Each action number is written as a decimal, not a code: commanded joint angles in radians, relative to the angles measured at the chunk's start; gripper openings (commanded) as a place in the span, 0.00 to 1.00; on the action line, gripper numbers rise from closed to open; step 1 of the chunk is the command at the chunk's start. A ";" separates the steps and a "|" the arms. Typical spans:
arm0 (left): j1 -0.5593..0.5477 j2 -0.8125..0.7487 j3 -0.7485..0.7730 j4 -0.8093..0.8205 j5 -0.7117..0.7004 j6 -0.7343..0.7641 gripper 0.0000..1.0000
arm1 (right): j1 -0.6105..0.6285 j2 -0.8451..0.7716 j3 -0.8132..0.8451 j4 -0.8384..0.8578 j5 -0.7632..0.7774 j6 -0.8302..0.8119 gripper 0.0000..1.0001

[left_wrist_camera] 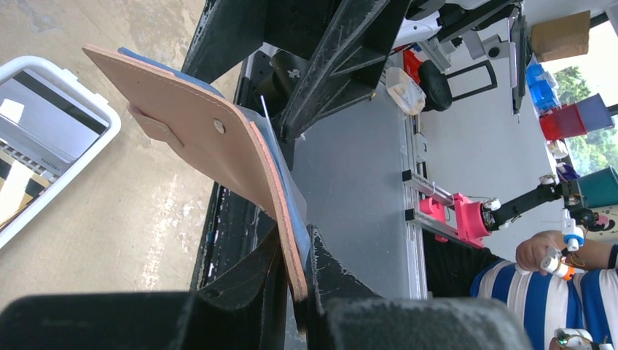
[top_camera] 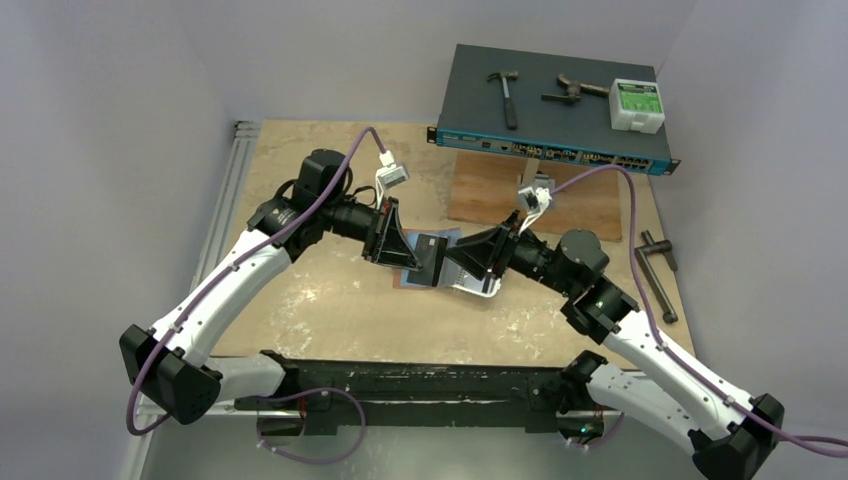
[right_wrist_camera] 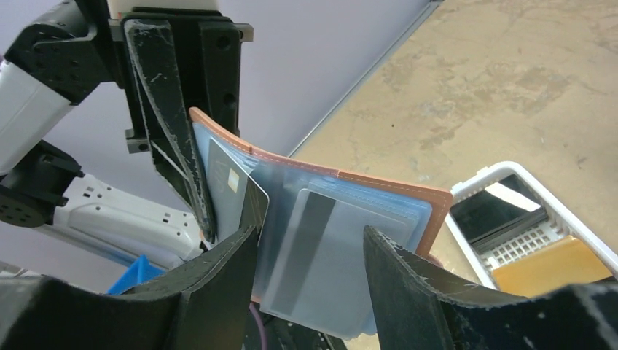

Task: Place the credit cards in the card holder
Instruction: Insert the credit card into the card holder.

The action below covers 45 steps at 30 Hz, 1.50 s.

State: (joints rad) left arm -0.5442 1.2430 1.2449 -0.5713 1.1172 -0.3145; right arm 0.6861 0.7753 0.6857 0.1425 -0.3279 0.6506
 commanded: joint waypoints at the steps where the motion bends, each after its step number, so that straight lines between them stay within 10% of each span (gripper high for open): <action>1: -0.002 -0.030 0.019 0.021 0.033 -0.003 0.00 | 0.002 0.015 0.052 -0.037 0.022 -0.014 0.47; 10: 0.005 -0.031 0.016 -0.004 -0.034 0.021 0.00 | 0.025 0.030 0.066 -0.066 0.048 -0.006 0.01; 45: 0.006 0.007 -0.030 -0.032 -0.183 0.068 0.11 | 0.372 0.305 0.328 -0.203 0.410 -0.075 0.00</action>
State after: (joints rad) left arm -0.5236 1.2411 1.2293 -0.6754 0.9352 -0.2733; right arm 0.9909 1.0500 0.9165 -0.1402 0.1177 0.5957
